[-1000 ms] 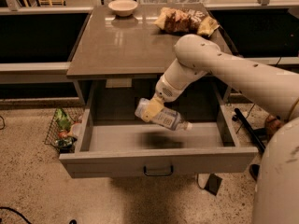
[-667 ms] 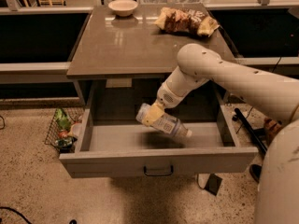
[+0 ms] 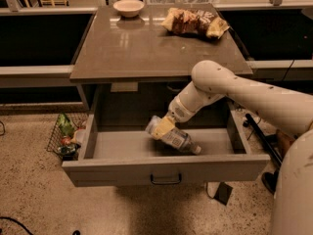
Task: Place blue plastic bottle into top drawer
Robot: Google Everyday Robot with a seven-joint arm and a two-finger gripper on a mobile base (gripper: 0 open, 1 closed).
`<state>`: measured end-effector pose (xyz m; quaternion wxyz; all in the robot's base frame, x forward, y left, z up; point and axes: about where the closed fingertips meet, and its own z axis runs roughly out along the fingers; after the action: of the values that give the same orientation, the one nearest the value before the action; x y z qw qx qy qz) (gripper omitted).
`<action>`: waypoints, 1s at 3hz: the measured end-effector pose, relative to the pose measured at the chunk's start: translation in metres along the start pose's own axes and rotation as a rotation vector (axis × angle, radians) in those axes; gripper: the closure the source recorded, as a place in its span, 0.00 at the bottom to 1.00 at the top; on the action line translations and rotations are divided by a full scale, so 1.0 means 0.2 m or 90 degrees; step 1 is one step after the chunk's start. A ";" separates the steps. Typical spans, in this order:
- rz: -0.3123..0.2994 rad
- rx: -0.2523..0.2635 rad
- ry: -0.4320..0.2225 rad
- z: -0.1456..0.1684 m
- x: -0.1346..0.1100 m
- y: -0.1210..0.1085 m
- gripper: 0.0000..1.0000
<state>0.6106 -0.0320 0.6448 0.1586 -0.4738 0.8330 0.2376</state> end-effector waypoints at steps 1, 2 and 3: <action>0.009 -0.004 -0.004 0.03 0.01 -0.02 0.74; 0.018 -0.006 -0.003 0.04 0.03 -0.03 0.51; 0.020 -0.008 -0.003 0.05 0.03 -0.03 0.28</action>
Offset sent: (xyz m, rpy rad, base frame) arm 0.0062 -0.0066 -0.0158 0.0141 0.0335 -0.0448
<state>0.6130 -0.0333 0.6325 0.1537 -0.4610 0.8385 0.2465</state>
